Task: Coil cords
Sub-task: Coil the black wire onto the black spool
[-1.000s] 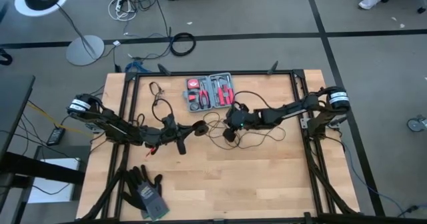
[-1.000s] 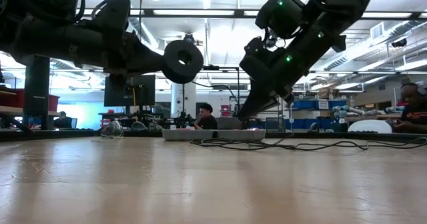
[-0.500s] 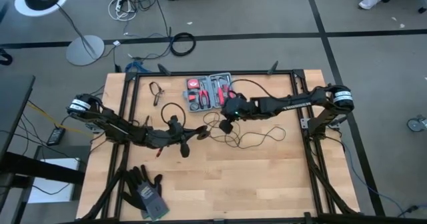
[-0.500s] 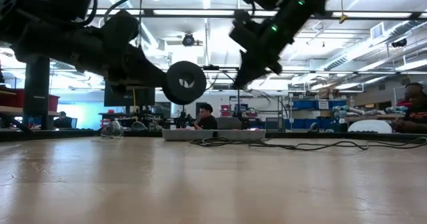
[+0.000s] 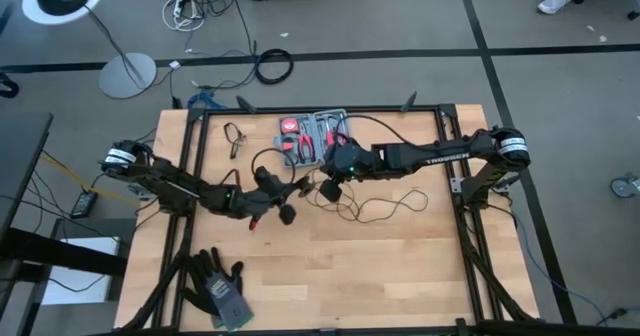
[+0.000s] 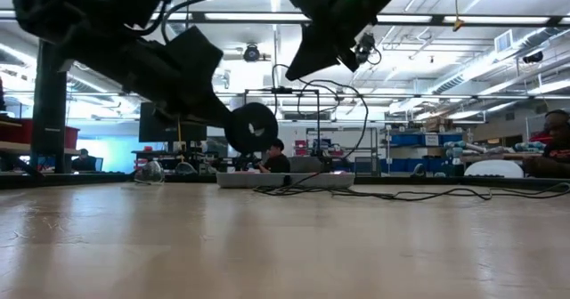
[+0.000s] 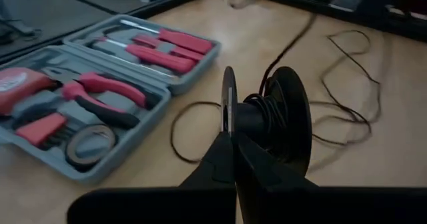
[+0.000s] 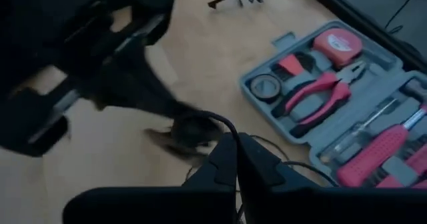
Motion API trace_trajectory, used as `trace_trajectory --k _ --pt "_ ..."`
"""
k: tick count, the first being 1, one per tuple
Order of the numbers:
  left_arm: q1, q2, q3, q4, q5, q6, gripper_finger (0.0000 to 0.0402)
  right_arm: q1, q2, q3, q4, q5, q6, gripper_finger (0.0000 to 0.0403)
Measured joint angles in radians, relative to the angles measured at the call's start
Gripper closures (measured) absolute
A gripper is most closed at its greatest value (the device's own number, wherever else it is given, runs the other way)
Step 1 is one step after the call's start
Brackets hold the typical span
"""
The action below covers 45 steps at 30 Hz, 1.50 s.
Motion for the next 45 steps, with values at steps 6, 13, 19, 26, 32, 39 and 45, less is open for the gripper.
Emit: trace_trajectory --k 6,13,19,26,32,39,45 --pt "0.058 0.000 0.024 -0.010 -0.009 -0.003 0.0401 0.036 0.012 0.001 0.055 0.001 0.004 0.0403" --pt "0.084 0.003 0.048 -0.007 -0.011 0.000 0.0401 0.048 0.074 0.001 0.206 -0.006 -0.053 0.0403" --pt "0.084 0.004 0.052 -0.016 -0.013 0.000 0.0401 0.048 0.114 0.001 0.290 0.013 -0.106 0.0403" --pt "0.084 0.003 0.052 -0.018 -0.013 -0.001 0.0401 0.048 0.113 0.000 0.374 0.025 -0.171 0.0403" --pt "0.084 0.003 0.051 -0.013 -0.024 -0.004 0.0401 0.057 0.114 0.000 0.356 -0.039 -0.133 0.0403" --pt "0.084 0.003 0.051 0.029 -0.058 -0.013 0.0401 0.093 0.174 0.000 0.312 -0.043 -0.077 0.0403" --pt "0.072 0.003 0.051 0.081 -0.062 0.007 0.0401 0.106 0.232 0.000 0.244 -0.012 -0.020 0.0403"
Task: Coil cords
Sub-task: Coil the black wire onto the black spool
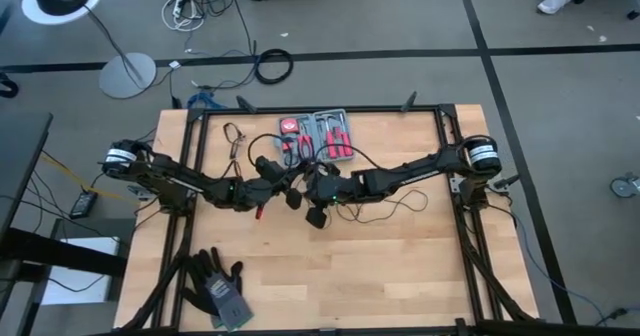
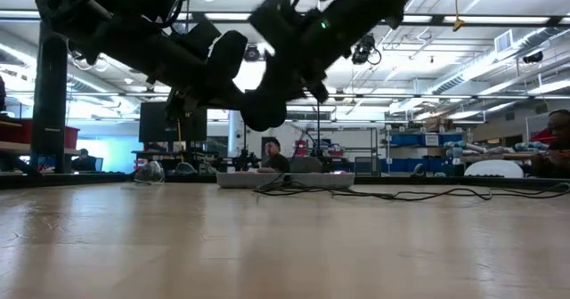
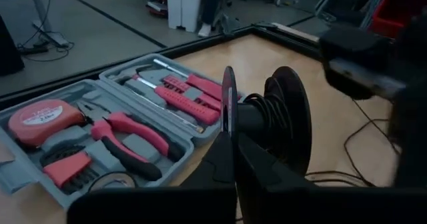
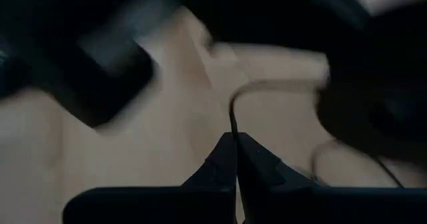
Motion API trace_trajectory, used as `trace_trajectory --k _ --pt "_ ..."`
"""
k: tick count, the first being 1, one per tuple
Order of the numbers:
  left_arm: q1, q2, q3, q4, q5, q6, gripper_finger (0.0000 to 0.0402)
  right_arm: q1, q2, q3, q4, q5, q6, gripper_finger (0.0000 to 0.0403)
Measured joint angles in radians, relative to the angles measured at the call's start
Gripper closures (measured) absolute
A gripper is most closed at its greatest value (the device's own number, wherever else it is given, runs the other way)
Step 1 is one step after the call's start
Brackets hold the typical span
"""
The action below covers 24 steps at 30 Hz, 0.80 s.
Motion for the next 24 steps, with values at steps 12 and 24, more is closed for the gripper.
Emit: trace_trajectory --k 12,24 --pt "-0.067 -0.002 -0.099 0.232 0.067 -0.013 0.0402 0.012 0.016 -0.091 -0.087 0.147 0.095 0.0403" --pt "-0.164 -0.003 -0.191 0.301 0.145 -0.084 0.0401 0.081 0.016 -0.349 0.522 0.082 0.128 0.0403"
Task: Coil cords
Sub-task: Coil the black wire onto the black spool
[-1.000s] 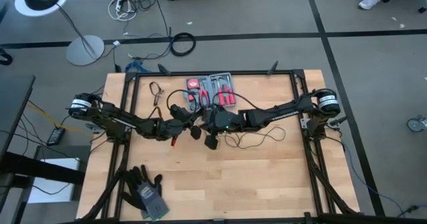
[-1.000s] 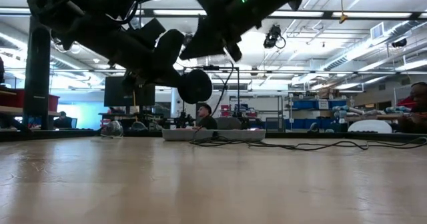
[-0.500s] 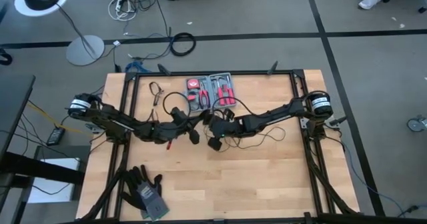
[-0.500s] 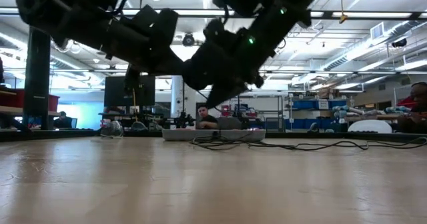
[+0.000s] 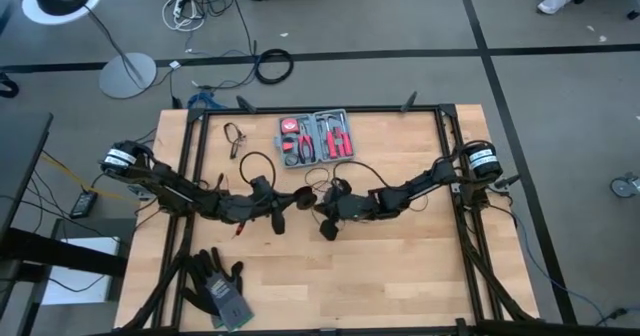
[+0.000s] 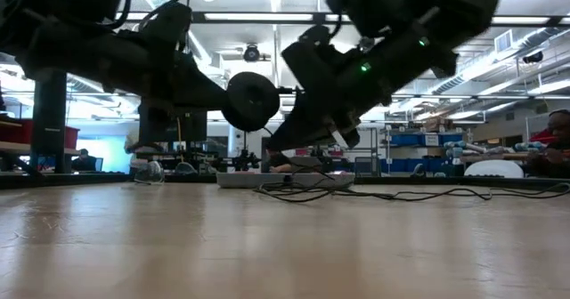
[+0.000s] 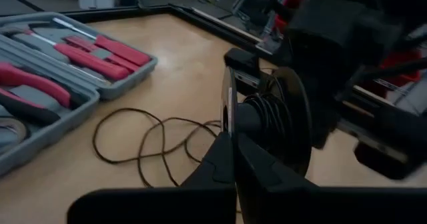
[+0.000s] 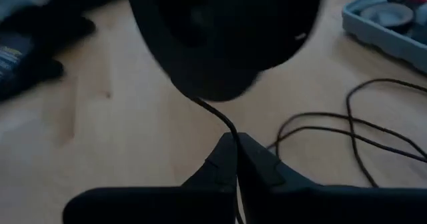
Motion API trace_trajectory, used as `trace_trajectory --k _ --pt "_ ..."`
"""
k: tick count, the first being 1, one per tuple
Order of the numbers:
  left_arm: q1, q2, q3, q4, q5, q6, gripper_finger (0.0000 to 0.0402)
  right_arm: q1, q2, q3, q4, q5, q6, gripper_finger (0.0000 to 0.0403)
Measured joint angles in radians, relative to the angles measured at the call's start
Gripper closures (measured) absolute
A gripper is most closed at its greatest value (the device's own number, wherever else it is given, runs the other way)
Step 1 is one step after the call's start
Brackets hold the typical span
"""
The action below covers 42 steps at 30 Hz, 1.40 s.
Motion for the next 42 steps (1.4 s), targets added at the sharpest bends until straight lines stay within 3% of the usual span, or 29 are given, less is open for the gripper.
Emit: trace_trajectory --k 5,13,21,27,33,42 --pt "-0.005 0.000 -0.003 -0.013 -0.009 0.002 0.0401 0.001 0.000 -0.088 0.138 -0.003 -0.013 0.0386" --pt "-0.003 0.000 -0.003 -0.008 -0.020 0.002 0.0401 0.005 0.000 -0.101 0.140 -0.043 -0.055 0.0332" --pt "-0.003 0.000 -0.003 0.001 -0.028 0.006 0.0401 0.007 -0.132 -0.101 -0.073 -0.043 -0.085 0.0289" --pt "-0.003 0.000 -0.003 0.055 -0.038 0.040 0.0401 0.037 -0.218 -0.101 -0.220 -0.035 -0.098 0.0283" --pt "-0.003 0.000 -0.003 0.146 -0.041 0.091 0.0401 0.069 -0.195 -0.102 -0.234 0.062 -0.109 0.0283" --pt "-0.003 0.000 -0.003 0.213 -0.041 0.111 0.0401 0.070 -0.035 -0.100 -0.032 0.062 -0.130 0.0284"
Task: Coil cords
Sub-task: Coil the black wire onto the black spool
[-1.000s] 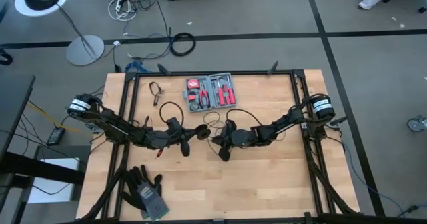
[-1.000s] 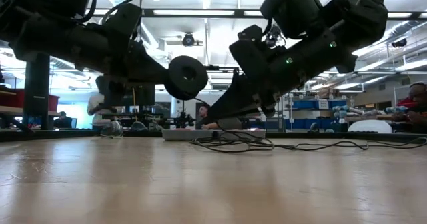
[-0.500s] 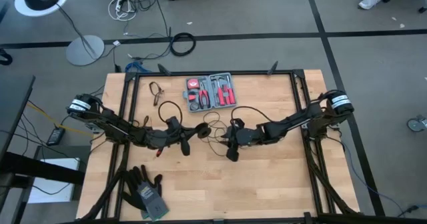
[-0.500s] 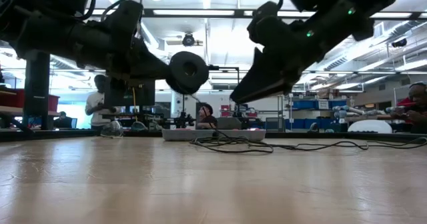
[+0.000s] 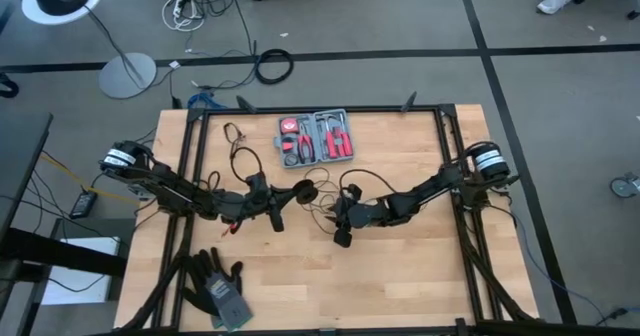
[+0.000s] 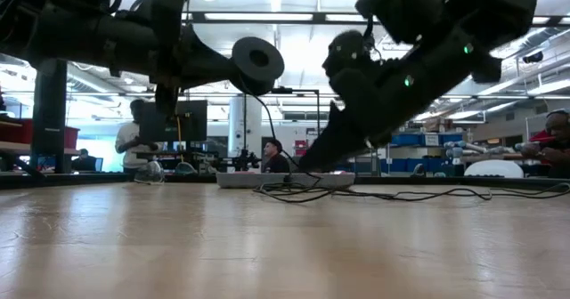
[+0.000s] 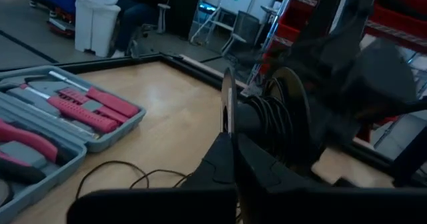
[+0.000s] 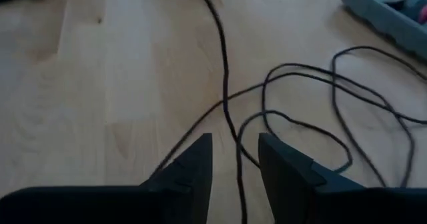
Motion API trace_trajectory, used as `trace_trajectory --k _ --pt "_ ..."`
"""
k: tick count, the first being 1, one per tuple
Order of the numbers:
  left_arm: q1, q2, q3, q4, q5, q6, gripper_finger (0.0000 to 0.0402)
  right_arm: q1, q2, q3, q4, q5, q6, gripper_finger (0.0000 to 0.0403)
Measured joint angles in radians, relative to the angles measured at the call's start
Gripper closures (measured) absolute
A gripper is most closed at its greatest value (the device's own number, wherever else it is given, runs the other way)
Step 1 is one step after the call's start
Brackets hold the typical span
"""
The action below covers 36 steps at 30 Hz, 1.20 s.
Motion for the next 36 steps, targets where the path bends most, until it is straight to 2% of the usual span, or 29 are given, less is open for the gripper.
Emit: trace_trajectory --k 4,11,16,22,28,36 --pt "0.000 0.000 0.001 0.003 0.004 0.000 0.0401 -0.001 0.015 0.001 0.064 0.014 -0.012 0.0288" --pt "0.000 0.000 0.000 0.021 0.003 0.000 0.0401 -0.017 0.012 0.001 0.076 0.036 -0.050 0.0305" --pt "0.000 0.000 0.000 0.033 0.004 0.000 0.0401 -0.024 0.012 0.001 0.086 0.023 -0.057 0.0333" --pt "0.000 0.000 0.000 0.057 0.004 0.018 0.0401 -0.031 0.013 0.001 0.107 0.019 -0.073 0.0390" --pt "0.000 0.000 0.000 0.063 0.004 0.019 0.0401 -0.034 0.012 0.001 0.108 0.026 -0.071 0.0399" --pt "-0.001 0.000 0.000 0.012 0.033 0.019 0.0401 -0.037 -0.103 0.001 -0.075 0.060 -0.002 0.0401"
